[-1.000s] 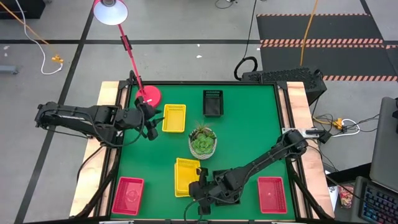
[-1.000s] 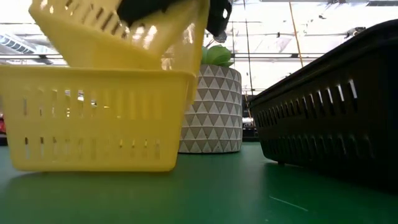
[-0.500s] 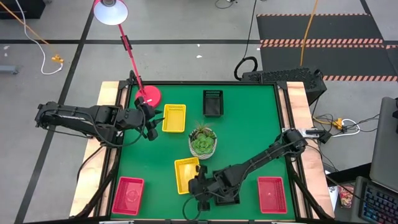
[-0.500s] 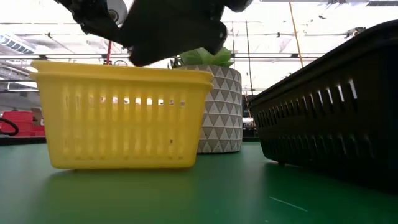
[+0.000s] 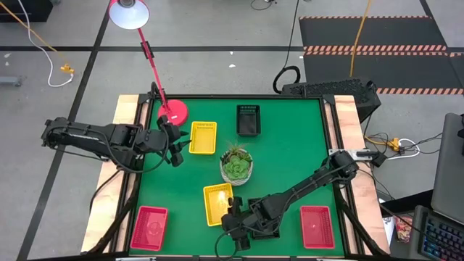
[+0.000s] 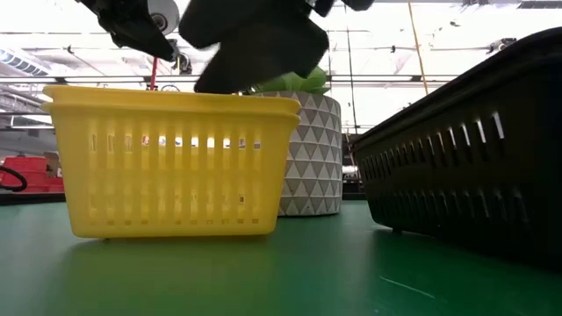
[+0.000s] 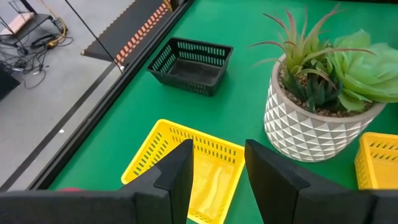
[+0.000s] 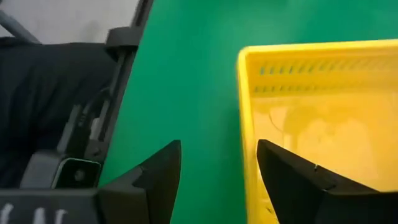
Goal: Stack baskets by color
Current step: Stack the stacked yellow bins on top of the top yellow bin
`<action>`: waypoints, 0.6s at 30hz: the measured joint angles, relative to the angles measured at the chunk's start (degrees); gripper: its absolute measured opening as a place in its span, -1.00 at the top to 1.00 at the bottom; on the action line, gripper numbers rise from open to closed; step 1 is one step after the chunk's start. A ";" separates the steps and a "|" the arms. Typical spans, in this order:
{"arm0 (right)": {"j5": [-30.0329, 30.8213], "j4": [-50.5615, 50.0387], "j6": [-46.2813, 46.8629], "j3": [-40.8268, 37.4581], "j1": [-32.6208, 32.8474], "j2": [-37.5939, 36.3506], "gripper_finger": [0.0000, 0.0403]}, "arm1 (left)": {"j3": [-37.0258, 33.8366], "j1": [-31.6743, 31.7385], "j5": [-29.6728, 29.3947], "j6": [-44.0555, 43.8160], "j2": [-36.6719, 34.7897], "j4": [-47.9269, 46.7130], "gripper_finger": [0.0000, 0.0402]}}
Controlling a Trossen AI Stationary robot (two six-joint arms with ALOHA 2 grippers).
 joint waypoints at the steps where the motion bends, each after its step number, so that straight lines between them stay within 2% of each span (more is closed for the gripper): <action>1: 0.98 -0.32 -0.01 0.00 0.07 0.00 -0.01 | 0.00 -0.19 -0.01 -0.06 0.00 -0.01 0.27; 6: 7.08 -2.29 -2.94 0.02 0.55 0.56 0.03 | 0.00 -1.06 0.00 -0.44 0.00 0.00 0.27; 18: 7.51 0.61 -8.77 0.09 1.36 4.26 0.23 | 0.00 -2.83 0.00 -0.24 0.02 1.31 0.27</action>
